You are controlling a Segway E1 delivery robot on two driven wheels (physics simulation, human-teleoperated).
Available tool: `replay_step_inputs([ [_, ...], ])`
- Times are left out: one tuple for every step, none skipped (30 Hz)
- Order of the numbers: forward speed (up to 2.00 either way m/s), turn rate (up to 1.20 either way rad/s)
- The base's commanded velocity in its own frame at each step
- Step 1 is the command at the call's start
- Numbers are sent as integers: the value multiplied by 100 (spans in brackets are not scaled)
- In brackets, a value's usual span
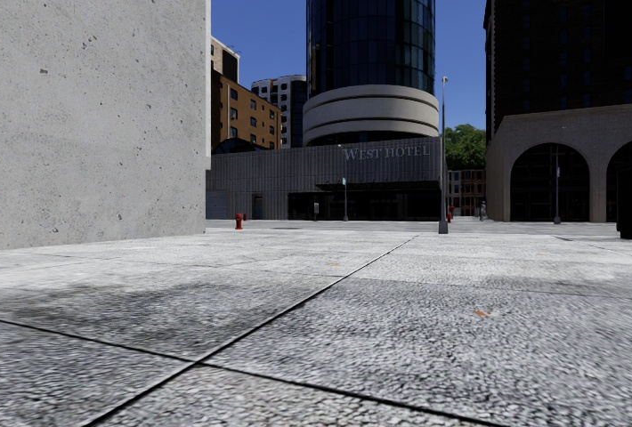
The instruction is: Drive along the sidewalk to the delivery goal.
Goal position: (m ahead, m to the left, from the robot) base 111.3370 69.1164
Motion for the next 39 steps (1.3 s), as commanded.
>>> replay_step_inputs([
  [0, 0],
  [0, 0],
  [0, 0],
  [0, 0],
  [0, 0],
  [0, 0],
  [0, 0],
  [0, 0],
  [0, 0],
  [0, 0],
  [0, 0],
  [0, 0],
  [0, 0],
  [0, 0],
  [0, 0],
  [0, 0],
  [0, 0],
  [0, 0],
  [0, 0],
  [0, 0],
  [0, 0],
  [0, 0],
  [0, 0],
  [0, 0],
  [0, 0],
  [0, 0],
  [0, 0],
  [0, 0],
  [0, 0],
  [0, 0],
  [30, 0],
  [49, 0],
  [88, 0],
  [88, 0],
  [103, 0],
  [109, 0],
  [110, 0],
  [110, 0],
  [112, 0],
])
